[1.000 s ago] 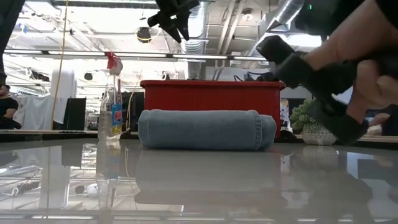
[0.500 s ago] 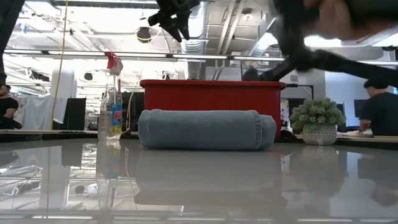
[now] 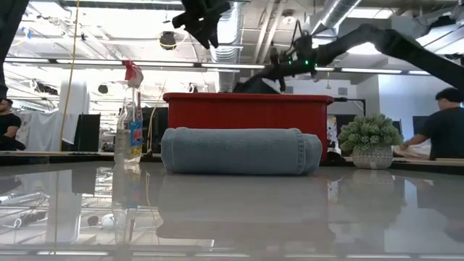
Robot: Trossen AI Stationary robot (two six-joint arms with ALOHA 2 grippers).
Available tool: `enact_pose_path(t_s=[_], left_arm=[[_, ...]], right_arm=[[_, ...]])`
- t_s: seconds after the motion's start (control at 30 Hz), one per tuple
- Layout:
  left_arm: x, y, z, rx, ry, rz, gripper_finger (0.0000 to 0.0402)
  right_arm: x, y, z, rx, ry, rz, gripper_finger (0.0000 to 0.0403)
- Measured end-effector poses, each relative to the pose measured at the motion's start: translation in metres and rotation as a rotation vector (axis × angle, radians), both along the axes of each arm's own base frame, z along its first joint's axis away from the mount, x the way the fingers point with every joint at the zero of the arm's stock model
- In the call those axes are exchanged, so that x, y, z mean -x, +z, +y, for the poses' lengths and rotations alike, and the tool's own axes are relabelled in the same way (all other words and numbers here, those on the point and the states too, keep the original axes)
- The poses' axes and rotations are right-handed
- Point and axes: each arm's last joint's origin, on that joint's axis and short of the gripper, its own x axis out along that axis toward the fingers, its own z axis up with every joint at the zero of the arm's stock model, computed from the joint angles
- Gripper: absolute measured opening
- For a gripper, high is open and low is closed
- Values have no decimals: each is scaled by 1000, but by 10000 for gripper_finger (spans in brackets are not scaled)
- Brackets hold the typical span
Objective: Fold Laundry from Bin
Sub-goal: Fold the black pants from the red laundry bin
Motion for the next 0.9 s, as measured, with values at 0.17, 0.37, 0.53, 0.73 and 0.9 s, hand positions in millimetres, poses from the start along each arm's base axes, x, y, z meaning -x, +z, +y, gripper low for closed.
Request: enact_pose_path(t_s=[0.17, 0.37, 0.53, 0.73, 0.9], left_arm=[[16, 14, 2, -43, -2, -9, 157], [58, 49, 2, -122, 29, -89, 157], [86, 72, -8, -193, 12, -141, 158], [100, 83, -19, -202, -97, -169, 157], [97, 82, -22, -158, -253, -184, 157]], right_arm=[[0, 54, 32, 218, 26, -86, 19], [32, 147, 94, 611, 11, -323, 19], [88, 240, 212, 927, 115, -660, 19], [160, 288, 346, 1009, 399, -1108, 19], [172, 301, 392, 874, 573, -910, 19]])
